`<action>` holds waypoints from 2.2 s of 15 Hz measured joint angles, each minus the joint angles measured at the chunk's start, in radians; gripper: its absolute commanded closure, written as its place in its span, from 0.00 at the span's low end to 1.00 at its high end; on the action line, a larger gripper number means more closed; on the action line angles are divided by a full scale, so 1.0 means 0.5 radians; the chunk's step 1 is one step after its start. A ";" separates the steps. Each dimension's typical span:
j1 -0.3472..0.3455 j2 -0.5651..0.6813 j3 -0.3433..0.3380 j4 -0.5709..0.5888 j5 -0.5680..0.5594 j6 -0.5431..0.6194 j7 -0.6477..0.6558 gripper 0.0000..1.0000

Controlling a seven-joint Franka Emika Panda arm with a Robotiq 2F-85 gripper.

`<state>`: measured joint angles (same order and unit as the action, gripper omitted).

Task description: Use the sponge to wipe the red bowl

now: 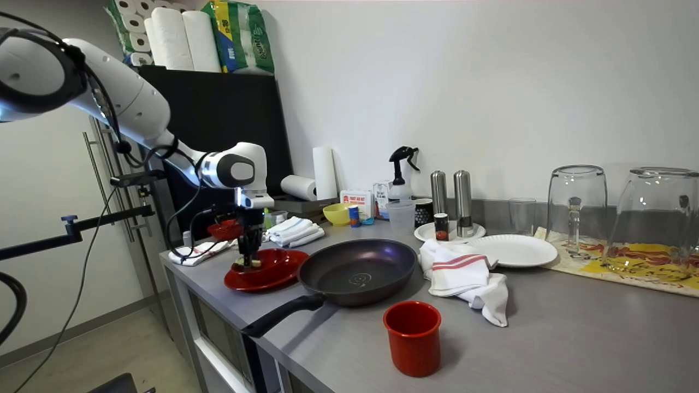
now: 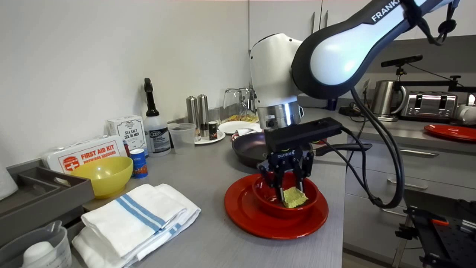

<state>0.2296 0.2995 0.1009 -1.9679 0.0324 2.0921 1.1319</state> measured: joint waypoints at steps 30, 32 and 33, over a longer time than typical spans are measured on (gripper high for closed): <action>0.001 0.166 -0.121 0.109 -0.234 0.068 0.088 0.77; 0.040 0.166 -0.149 0.102 -0.403 0.150 0.175 0.77; 0.059 0.166 -0.160 0.098 -0.482 0.184 0.221 0.77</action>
<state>0.2592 0.3825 0.0208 -1.9191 -0.2086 2.1841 1.2425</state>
